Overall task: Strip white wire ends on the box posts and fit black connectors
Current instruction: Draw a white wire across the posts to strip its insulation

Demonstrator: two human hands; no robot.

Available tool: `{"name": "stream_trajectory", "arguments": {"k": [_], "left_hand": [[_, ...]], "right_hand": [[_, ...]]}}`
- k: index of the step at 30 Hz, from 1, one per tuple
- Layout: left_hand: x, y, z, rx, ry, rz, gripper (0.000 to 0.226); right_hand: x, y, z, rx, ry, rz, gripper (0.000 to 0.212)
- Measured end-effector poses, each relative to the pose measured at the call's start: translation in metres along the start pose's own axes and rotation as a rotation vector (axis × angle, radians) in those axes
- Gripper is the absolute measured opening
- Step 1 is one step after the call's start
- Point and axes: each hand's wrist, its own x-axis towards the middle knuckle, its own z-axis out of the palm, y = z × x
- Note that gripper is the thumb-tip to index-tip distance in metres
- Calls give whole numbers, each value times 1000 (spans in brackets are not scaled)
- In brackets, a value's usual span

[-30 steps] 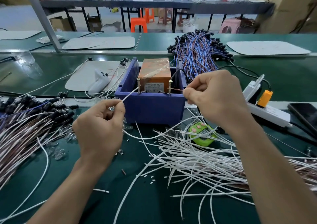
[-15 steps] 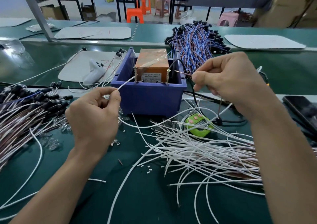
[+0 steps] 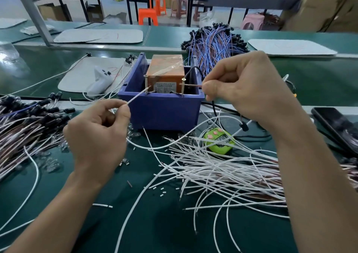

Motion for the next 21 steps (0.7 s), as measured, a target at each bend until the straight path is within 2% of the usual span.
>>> {"name": "stream_trajectory", "arguments": {"k": [4,8,13,15,21], "left_hand": [[-8,-1,-5,-7,-37,21,7],[-8,3,-6,0,-37,18,13],[-7,4,-7,-30,-18,-2,4],[-8,6,-8,-25,-24,9,3],[-3,5,-9,34,-9,13,4]], "right_hand": [[-1,-9,18,19,-89,-7,11],[-1,-11,34,59,-45,17,9],[-1,-18,46,207,-78,-5,10],[-2,-18,50,172,-97,-16,12],[0,-8,38,25,-11,40,12]]}}
